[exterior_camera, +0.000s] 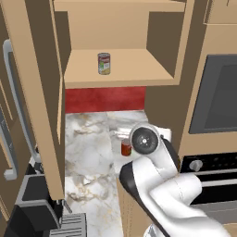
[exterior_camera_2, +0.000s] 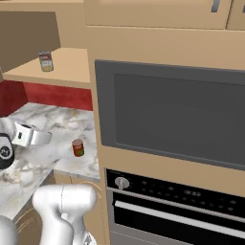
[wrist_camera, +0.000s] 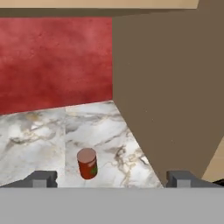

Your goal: Restock the canned food cabinet by taking the new fresh canned food from the counter and placing it in the cabinet. Then, take the old canned food from the cabinet and place it on the counter.

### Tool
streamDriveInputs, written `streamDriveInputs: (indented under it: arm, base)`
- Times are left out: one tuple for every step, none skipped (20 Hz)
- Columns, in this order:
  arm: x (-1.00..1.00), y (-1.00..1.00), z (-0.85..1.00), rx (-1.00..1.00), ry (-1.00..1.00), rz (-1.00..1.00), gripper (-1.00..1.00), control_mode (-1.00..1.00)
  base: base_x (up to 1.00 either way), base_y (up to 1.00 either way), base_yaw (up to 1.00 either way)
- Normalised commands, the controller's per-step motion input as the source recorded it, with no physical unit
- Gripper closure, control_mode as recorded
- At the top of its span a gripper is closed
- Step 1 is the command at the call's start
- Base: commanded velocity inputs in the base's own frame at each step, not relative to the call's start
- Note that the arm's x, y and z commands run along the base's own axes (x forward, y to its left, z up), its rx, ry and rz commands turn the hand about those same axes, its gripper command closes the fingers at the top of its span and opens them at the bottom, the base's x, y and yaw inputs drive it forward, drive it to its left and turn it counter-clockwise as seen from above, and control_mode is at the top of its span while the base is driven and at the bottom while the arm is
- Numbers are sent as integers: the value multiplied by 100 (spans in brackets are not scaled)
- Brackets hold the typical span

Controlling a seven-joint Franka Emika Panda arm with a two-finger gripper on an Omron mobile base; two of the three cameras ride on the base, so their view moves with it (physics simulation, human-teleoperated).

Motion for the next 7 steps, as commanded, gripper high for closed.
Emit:
streamDriveInputs:
  arm:
    - [-100, 35, 91, -1, -32, 19, -100, -100]
    - [-100, 35, 64, 0, -54, 25, -100, -100]
    - [-89, -8, 60, 0, -90, 0, -100, -100]
    - [-33, 0, 0, 23, -7, 0, -100, -100]
    - [39, 7, 0, -9, 26, 0, -100, -100]
    - [0, 0, 0, 0, 0, 0, -100, -100]
    - [19, 0, 0, -6, 16, 0, -100, -100]
  base:
    - [0, 0, 0]
    - [0, 0, 0]
    - [0, 0, 0]
    - [0, 0, 0]
    - [0, 0, 0]
    - [0, 0, 0]
    - [0, 0, 0]
